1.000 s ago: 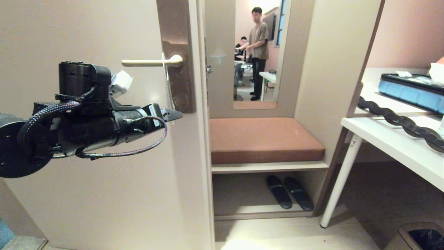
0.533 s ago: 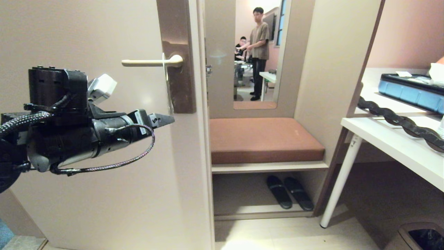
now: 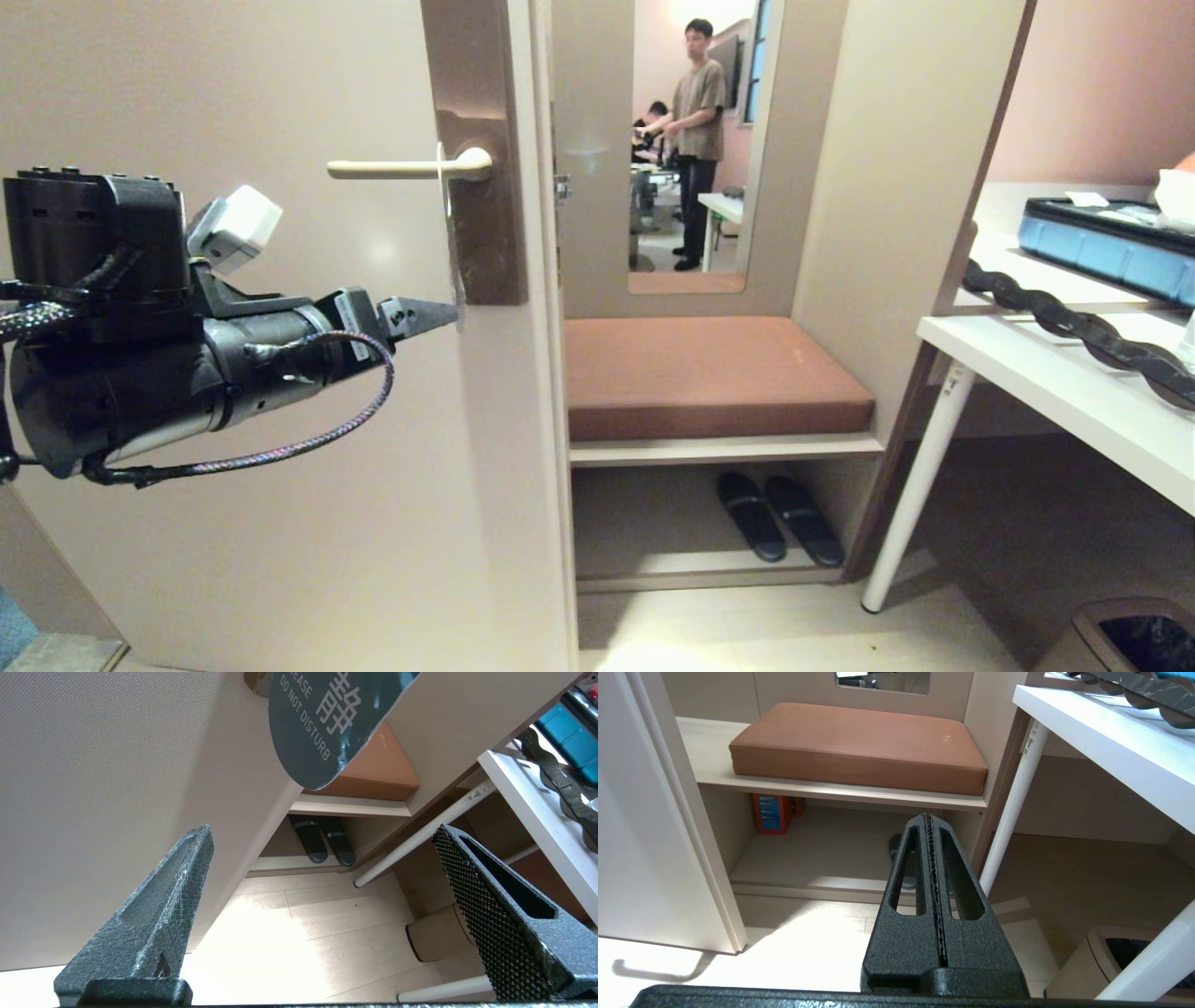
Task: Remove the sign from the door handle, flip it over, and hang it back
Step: Hang the sign back with the other side facing out
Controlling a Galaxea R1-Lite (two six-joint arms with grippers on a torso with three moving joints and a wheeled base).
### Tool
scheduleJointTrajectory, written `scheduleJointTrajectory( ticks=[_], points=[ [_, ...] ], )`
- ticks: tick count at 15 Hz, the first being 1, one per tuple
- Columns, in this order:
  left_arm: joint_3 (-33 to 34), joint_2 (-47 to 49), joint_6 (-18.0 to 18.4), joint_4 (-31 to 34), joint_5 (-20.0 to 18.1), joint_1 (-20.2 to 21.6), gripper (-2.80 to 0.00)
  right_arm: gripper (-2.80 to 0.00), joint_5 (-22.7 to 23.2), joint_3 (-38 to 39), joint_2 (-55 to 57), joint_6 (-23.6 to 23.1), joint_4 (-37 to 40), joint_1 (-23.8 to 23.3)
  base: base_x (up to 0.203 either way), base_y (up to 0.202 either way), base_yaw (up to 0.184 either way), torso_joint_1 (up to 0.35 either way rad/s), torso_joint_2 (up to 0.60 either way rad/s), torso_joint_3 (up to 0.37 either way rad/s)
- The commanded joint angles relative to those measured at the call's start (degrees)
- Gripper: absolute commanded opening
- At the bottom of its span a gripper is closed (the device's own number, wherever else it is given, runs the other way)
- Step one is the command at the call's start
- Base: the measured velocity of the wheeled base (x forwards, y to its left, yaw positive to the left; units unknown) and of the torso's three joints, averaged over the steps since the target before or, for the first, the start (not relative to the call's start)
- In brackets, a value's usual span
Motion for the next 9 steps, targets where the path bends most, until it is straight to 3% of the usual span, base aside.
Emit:
scheduleJointTrajectory(
  ticks=[1, 5, 6, 7, 9],
  points=[
    [0.0, -0.1, -0.2, -0.1, 0.0, 0.0, 0.0, -2.8, 0.1, 0.0, 0.0, 0.0, 0.1, 0.0, 0.0, 0.0, 0.0, 0.0, 0.0, 0.0],
    [0.0, 0.4, 0.2, -0.9, 0.0, 0.0, 0.0, -2.8, 0.1, 0.0, 0.0, 0.0, 0.1, 0.0, 0.0, 0.0, 0.0, 0.0, 0.0, 0.0],
    [0.8, 0.6, 0.2, -2.6, -0.1, 0.0, -1.93, -2.8, 0.1, 0.0, 0.0, 0.0, 0.0, 0.0, 0.0, 0.0, 0.0, 0.0, 0.0, 0.0],
    [1.5, 0.8, 0.2, -5.1, -0.3, 0.0, -2.8, -2.8, 0.1, 0.0, 0.0, 0.0, 0.0, 0.0, 0.0, 0.0, 0.0, 0.0, 0.0, 0.0],
    [2.2, 1.7, 1.1, -7.6, -0.4, 0.0, -2.8, -2.8, 0.0, 0.0, 0.0, 0.0, 0.1, 0.0, 0.0, 0.0, 0.0, 0.0, 0.0, 0.0]
  ],
)
